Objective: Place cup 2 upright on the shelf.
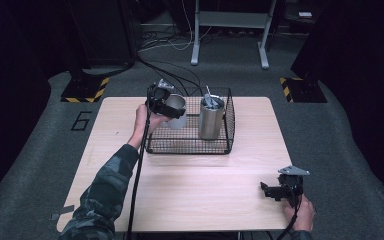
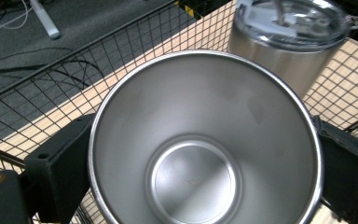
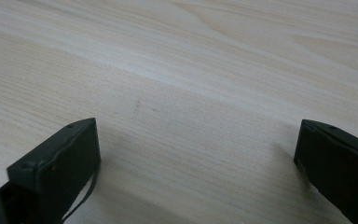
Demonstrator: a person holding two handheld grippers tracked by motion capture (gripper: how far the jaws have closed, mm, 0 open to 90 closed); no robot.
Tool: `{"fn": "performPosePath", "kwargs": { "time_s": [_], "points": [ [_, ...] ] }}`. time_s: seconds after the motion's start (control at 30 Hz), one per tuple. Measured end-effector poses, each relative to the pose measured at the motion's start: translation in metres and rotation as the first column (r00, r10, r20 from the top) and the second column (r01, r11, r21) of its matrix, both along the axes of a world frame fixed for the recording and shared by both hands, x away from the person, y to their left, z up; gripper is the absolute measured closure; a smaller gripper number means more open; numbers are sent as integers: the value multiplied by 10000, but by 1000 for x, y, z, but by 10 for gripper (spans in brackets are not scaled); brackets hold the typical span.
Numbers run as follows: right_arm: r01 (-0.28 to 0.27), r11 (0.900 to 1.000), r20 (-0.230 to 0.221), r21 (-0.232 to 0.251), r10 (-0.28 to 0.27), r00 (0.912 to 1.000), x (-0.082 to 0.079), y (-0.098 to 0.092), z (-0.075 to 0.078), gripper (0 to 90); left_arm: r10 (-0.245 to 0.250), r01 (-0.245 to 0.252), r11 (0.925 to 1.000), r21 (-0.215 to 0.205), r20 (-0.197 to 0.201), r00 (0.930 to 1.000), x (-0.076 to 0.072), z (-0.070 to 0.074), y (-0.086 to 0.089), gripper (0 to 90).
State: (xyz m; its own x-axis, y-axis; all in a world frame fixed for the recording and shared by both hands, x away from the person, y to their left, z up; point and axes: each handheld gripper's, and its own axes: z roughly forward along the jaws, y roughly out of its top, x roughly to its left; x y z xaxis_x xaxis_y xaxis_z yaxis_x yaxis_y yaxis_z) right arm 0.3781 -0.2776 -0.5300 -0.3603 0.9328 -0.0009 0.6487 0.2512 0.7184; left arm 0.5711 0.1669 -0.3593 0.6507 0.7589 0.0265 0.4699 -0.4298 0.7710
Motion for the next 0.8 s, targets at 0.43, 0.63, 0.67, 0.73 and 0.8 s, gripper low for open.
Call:
{"fn": "performPosePath", "kwargs": {
  "time_s": [0.43, 0.63, 0.67, 0.73, 0.8],
  "points": [
    [0, 10000, 1, 1, 0, 10000, 0, 0, 0, 0, 217, -208, 9995, 218, -428, 9988, 15, -21, -4, 59],
    [1, 10000, 0, 4, -1, 10000, 0, 0, 0, 0, 227, -212, 9993, 294, -537, 9983, 20, -28, -7, 59],
    [1, 10000, 1, 4, -1, 10000, 0, 0, 0, 0, 226, -209, 9993, 317, -566, 9981, 21, -29, -7, 59],
    [-2, 10000, 1, 0, 2, 10000, 0, 0, 0, 0, 247, -226, 9992, 338, -656, 9975, 23, -32, -8, 59],
    [-2, 10000, 0, 1, 2, 10000, 0, 0, 0, 0, 288, -260, 9987, 442, -656, 9974, 23, -35, -10, 58]
  ]
}}
